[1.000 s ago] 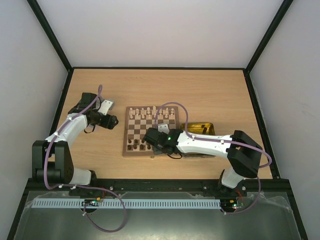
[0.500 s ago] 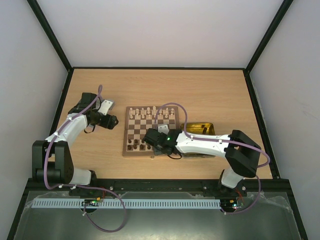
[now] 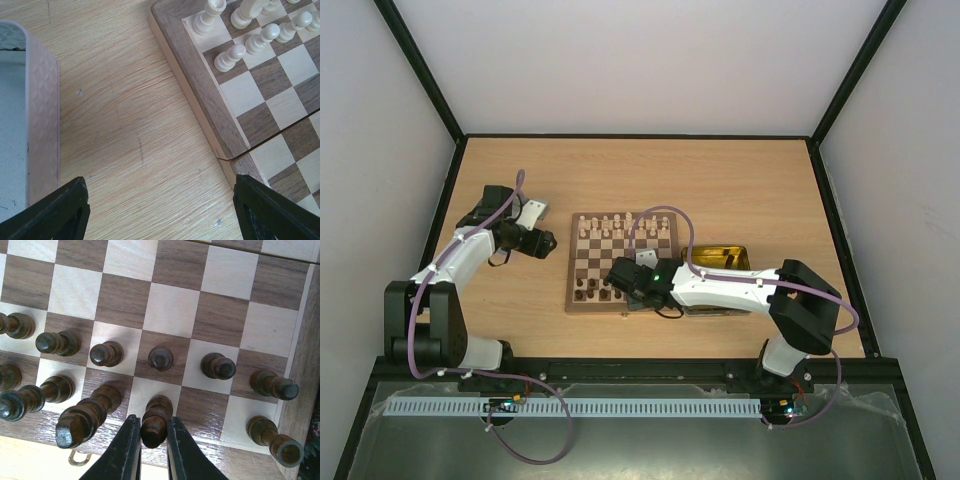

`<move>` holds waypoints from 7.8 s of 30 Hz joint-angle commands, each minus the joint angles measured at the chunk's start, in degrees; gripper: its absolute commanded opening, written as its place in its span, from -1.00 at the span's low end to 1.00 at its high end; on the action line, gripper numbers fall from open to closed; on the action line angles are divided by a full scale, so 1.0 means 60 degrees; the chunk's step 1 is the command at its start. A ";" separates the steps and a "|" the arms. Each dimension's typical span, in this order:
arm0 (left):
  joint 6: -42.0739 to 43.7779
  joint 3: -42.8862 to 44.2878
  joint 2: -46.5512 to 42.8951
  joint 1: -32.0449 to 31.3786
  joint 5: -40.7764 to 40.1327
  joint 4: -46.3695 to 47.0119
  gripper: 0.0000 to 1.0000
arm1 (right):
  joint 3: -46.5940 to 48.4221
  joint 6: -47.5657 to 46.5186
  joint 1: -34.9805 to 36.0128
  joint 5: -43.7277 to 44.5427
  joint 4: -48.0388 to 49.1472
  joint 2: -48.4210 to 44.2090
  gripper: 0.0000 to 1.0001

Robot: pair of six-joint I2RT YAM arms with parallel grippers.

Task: Set up the chess pieces on the board
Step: Place the chess piece on the chessboard, then pick up the chess piece from the storage box.

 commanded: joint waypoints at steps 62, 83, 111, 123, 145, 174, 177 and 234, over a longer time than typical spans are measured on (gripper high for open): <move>-0.0008 -0.0105 -0.0048 0.0053 0.0118 -0.0042 0.59 | -0.0070 0.0158 0.0068 0.0146 0.0173 -0.0024 -0.71; -0.0004 -0.0133 -0.0046 0.0051 0.0078 -0.0015 0.59 | 0.0177 0.0241 0.0060 0.0156 0.0114 -0.0285 -0.49; -0.0012 -0.0124 -0.0041 0.0053 0.0149 -0.0021 0.59 | -0.1759 -0.1107 -0.5044 0.0816 -0.0281 -0.3429 -0.28; -0.0003 -0.0137 -0.0115 0.0053 0.0165 -0.0015 0.59 | -0.2753 -0.1769 -0.7637 -0.0622 0.1096 -0.2776 -0.31; 0.0010 -0.0161 -0.0014 0.0053 0.0150 0.0014 0.59 | -0.3275 -0.1772 -0.7905 -0.0727 0.2017 -0.2132 -0.52; -0.0032 -0.0105 0.0019 0.0038 0.0136 -0.0025 0.59 | -0.2878 -0.1706 -0.7323 -0.0777 0.0809 -0.3765 -0.79; -0.0022 -0.0090 0.0009 0.0038 0.0136 -0.0044 0.59 | -0.2863 -0.1689 -0.7323 -0.1022 0.0753 -0.3480 -0.57; 0.0098 -0.0112 -0.0159 0.0053 0.0466 -0.0066 0.59 | -0.2946 0.1827 -0.8553 -0.2282 0.0515 -0.1281 -0.46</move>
